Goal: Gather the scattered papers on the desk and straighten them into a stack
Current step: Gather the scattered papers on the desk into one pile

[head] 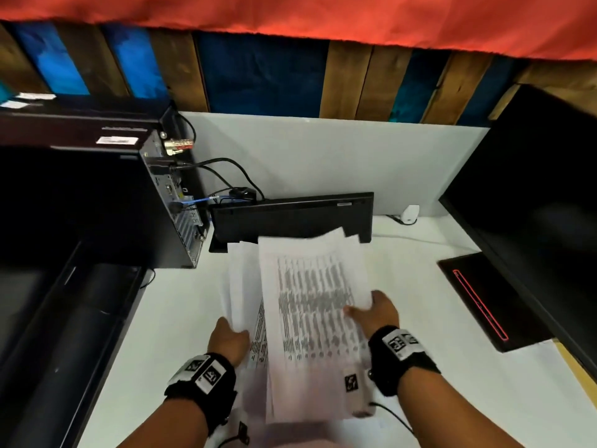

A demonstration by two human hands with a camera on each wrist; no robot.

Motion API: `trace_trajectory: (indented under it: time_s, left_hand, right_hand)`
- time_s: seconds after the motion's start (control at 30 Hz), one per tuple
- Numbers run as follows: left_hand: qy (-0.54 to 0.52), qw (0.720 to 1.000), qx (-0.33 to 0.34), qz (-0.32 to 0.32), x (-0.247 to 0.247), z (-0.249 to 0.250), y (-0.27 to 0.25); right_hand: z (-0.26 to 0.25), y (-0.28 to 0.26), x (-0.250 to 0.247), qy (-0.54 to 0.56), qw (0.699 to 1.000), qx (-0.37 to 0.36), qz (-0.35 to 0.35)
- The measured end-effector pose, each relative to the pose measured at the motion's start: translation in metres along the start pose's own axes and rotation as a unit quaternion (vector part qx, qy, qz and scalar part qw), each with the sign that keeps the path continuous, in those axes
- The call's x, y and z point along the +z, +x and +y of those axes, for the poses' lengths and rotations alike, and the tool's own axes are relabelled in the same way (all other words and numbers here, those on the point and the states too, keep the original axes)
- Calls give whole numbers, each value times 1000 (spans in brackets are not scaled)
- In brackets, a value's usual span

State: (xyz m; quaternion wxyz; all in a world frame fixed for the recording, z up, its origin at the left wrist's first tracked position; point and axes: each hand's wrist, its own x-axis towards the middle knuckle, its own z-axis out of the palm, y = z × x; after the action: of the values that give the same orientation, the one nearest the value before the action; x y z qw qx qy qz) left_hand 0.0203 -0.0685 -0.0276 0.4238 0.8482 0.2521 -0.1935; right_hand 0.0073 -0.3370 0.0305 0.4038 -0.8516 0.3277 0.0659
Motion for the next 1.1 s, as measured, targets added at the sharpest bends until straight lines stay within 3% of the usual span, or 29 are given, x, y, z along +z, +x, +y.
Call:
trace_trajectory:
  time_s: [0.13,0.23,0.37,0.47,0.53,0.63,0.77,0.97,1.1]
  left_hand:
    - [-66,998,18,-16,8,-1,1]
    - [-159,985,25,-58,17,-10,8]
    - [-167,981,8,-98,28,-25,17]
    - [-154,976,2,-154,21,-12,-1]
    - [-140,978,4,-153,26,-12,-4]
    - [-128,981,30,-145,35,-7,-5]
    - [-134,981,64,-126,28,5,-1]
    - [-153,981,9,-118,2,-26,19]
    - [-206,969,-19,-139,-1,-60,30]
  right_hand:
    - [20,-3,19,-201,975,97,-9]
    - [25,0,29,-127,985,100,-65]
    - [24,0,29,-32,983,103,-150]
    - [25,-3,17,-141,979,112,-99]
    - [28,-5,13,-199,971,126,-39]
    - [38,3,15,-27,986,157,-44]
    - [42,15,6,177,961,200,-64]
    - [59,33,8,178,967,176,-52]
    - [50,34,19,88,987,95,-99]
